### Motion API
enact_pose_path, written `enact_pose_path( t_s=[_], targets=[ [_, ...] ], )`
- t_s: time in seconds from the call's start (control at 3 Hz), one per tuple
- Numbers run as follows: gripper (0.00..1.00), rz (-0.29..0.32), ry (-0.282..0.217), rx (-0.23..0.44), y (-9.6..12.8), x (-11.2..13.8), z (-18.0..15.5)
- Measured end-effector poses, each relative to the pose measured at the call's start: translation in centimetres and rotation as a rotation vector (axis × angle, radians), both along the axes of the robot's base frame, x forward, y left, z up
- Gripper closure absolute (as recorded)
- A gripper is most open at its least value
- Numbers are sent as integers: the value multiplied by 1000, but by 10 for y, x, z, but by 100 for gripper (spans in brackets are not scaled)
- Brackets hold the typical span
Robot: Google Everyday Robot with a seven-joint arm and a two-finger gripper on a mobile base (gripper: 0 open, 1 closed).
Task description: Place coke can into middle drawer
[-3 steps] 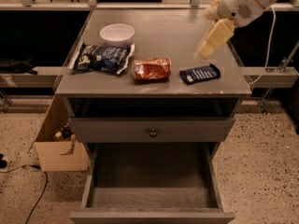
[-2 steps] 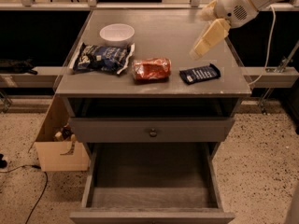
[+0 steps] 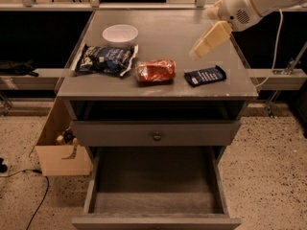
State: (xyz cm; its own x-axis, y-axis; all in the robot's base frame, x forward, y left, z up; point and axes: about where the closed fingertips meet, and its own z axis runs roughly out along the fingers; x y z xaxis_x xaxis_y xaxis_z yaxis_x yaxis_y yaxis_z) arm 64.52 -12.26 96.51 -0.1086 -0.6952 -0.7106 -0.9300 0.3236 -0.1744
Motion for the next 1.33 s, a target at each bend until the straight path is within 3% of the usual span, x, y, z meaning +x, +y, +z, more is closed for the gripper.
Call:
enact_pose_path(
  t_s=[0.33, 0.67, 1.0, 1.33],
  targets=[
    [0, -108, -8, 54, 13, -6, -9],
    [0, -189, 5, 55, 26, 21, -61],
    [0, -227, -46, 48, 29, 74, -75],
    [0, -244, -103, 73, 26, 90, -46]
  ],
)
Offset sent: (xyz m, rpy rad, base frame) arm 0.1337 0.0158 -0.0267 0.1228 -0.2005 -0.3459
